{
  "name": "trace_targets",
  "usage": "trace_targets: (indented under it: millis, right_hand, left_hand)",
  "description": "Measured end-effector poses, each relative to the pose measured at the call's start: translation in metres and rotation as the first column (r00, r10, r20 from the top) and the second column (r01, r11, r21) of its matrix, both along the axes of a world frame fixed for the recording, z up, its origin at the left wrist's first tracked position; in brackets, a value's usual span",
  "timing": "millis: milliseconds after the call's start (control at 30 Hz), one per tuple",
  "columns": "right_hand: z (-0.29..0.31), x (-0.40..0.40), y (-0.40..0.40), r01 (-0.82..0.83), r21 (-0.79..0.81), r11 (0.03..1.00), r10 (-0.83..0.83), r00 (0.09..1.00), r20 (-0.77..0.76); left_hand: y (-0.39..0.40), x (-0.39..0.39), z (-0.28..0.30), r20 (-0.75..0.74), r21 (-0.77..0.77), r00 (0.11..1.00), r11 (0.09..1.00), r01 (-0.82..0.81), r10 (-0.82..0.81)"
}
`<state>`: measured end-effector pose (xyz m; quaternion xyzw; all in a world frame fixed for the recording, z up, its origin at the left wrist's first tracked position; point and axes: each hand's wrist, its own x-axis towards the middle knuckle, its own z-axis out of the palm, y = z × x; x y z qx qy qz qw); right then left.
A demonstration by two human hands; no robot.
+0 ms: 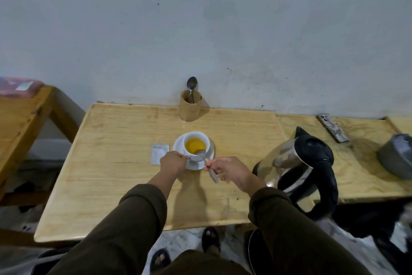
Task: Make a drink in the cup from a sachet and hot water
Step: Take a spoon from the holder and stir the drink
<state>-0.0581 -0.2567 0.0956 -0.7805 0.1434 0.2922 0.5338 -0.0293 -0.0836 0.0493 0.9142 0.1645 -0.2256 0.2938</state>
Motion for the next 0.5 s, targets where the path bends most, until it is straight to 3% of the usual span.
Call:
trace_targets:
  millis: [233,500]
  right_hand:
    - [-0.015,-0.016,0.003,0.029,-0.044,0.999,-0.026,0.998,0.053]
    - [-0.041,-0.028,-0.003,0.257,0.073,0.964,-0.257,0.966,0.001]
  left_hand:
    - [0.004,0.0,-0.004,0.026,-0.03,0.999,0.999,0.024,-0.023]
    - [0.001,-0.009,-0.007,0.105,-0.106,0.993,0.994,-0.04,0.052]
